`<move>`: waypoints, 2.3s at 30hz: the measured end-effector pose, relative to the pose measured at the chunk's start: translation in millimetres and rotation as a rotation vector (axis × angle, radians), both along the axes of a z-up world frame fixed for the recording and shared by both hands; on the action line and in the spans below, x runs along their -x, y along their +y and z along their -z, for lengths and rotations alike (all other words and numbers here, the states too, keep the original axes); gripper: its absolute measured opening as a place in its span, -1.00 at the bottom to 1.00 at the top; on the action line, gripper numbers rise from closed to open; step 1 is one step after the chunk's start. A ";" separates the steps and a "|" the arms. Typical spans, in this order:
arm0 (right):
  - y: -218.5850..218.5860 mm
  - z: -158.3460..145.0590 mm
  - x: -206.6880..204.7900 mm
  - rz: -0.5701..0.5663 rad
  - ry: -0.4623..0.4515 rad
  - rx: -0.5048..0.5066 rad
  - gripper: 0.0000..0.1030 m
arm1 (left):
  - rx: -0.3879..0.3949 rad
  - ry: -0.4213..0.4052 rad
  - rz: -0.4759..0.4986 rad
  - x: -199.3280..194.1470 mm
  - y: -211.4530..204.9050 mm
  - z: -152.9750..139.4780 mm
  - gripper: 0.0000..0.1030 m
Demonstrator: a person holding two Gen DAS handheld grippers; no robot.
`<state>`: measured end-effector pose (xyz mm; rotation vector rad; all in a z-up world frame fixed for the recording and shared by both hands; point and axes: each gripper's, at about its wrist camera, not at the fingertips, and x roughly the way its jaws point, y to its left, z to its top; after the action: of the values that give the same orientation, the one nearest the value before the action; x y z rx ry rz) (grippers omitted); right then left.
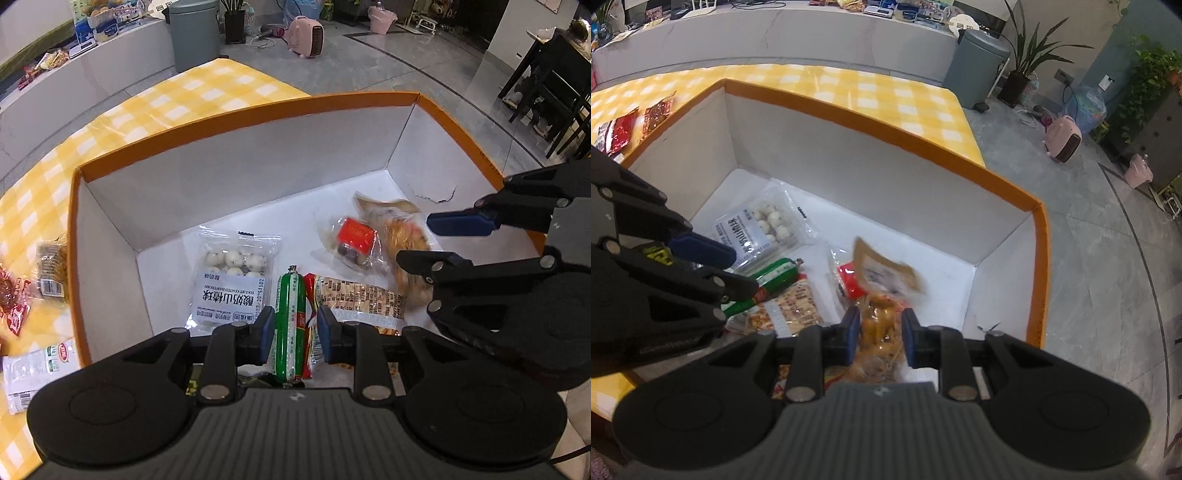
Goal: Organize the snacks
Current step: 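Lower both snacks into the white box and open both tools, then withdraw both tools from the box toward the red bag and clear bag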
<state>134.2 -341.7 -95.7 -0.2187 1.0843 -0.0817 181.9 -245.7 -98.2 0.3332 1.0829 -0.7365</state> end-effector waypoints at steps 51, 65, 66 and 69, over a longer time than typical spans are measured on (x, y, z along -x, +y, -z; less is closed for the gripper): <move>216.8 -63.6 40.2 -0.146 -0.581 -0.258 0.70 | 0.182 -0.460 -0.578 44.3 297.5 -77.6 0.09; 263.8 -8.2 -40.6 -0.111 -0.474 -0.256 0.57 | 0.200 -0.277 -0.687 -19.5 343.3 -24.7 0.29; 266.4 -3.2 -48.3 -0.100 -0.467 -0.251 0.57 | 0.205 -0.264 -0.696 -24.8 344.2 -20.8 0.29; 272.6 12.0 -70.9 -0.055 -0.445 -0.230 0.57 | 0.229 -0.232 -0.743 -42.9 345.8 -8.9 0.42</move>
<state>205.1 -69.1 -107.7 -0.0187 0.6369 0.0431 224.8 100.1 -89.2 -0.1813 0.8031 -0.1435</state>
